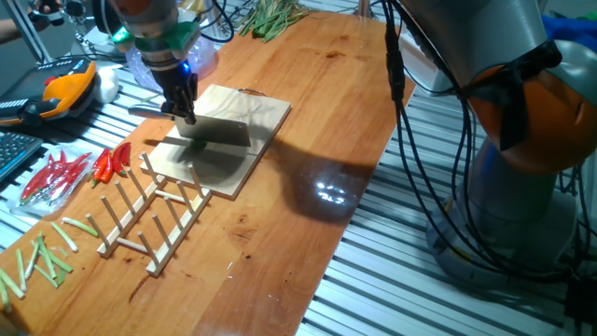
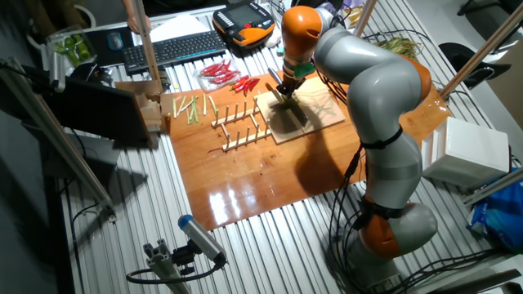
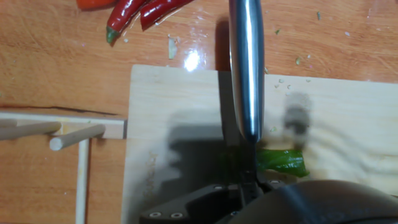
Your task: Chop the chili peppers
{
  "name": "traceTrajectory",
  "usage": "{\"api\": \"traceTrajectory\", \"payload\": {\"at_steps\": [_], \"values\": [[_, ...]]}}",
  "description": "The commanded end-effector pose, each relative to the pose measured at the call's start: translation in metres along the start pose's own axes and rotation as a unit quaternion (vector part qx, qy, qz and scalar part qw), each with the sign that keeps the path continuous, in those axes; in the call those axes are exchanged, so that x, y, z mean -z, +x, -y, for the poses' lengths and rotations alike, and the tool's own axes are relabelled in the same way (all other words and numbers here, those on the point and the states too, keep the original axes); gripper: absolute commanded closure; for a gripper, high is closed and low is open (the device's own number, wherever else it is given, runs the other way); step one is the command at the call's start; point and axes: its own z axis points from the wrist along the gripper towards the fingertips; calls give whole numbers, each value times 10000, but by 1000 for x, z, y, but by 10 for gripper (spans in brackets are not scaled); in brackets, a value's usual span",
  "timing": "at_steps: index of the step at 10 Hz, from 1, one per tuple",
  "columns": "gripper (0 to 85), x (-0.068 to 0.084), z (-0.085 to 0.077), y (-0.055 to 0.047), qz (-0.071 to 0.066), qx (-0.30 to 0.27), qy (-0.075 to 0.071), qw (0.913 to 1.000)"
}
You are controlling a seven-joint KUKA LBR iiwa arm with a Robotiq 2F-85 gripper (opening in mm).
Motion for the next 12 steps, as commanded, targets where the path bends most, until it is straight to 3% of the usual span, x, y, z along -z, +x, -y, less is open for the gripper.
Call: {"api": "traceTrajectory", "payload": {"at_steps": [1, 5, 7, 9, 12], "values": [[850, -4, -1, 0, 9, 4, -14, 10000], [850, -12, -4, 1, 103, -27, -60, 9999], [850, 3, -4, -1, 0, -48, -187, 9998], [850, 20, -3, 0, -84, -56, -107, 9999], [850, 13, 3, 1, 8, -34, -100, 9999]]}}
